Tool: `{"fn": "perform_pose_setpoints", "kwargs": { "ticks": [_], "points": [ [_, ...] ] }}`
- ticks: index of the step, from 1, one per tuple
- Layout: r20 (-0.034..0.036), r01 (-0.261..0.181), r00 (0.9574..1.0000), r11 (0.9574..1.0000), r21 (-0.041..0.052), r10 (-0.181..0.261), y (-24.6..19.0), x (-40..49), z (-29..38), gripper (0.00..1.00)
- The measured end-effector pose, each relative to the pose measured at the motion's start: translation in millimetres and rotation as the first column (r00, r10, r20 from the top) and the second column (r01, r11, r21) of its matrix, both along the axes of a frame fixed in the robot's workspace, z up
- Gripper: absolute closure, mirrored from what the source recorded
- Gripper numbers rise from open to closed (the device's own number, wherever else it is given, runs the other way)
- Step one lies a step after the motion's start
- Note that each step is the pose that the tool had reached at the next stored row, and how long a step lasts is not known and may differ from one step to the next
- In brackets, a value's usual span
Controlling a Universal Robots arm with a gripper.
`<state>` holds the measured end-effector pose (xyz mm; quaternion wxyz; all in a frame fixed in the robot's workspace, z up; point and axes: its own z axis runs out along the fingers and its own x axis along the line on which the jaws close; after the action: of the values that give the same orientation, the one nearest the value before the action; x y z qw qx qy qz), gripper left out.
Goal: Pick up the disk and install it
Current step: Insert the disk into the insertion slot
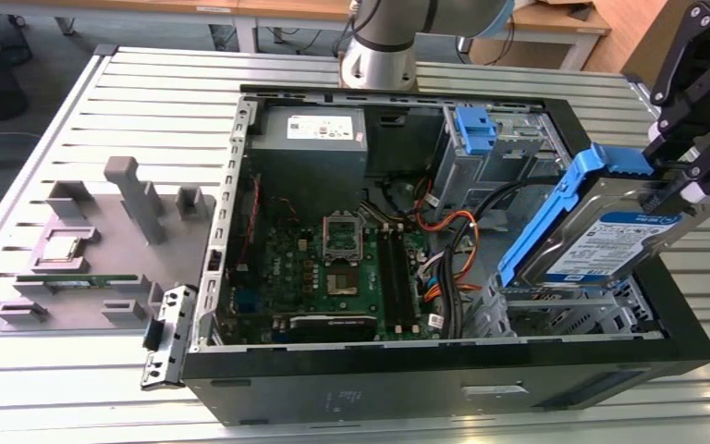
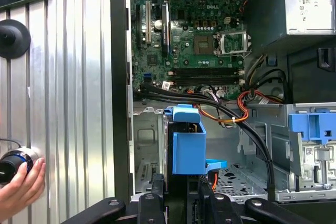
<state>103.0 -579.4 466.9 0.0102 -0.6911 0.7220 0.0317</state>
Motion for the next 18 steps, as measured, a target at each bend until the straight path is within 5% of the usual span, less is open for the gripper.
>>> {"fn": "perform_pose_setpoints", "kwargs": {
  "ticks": [18],
  "points": [
    [0.0005,0.000,1.0000,1.0000,0.0014,0.000,0.0,4.2,-3.9,0.65]
  ]
}}
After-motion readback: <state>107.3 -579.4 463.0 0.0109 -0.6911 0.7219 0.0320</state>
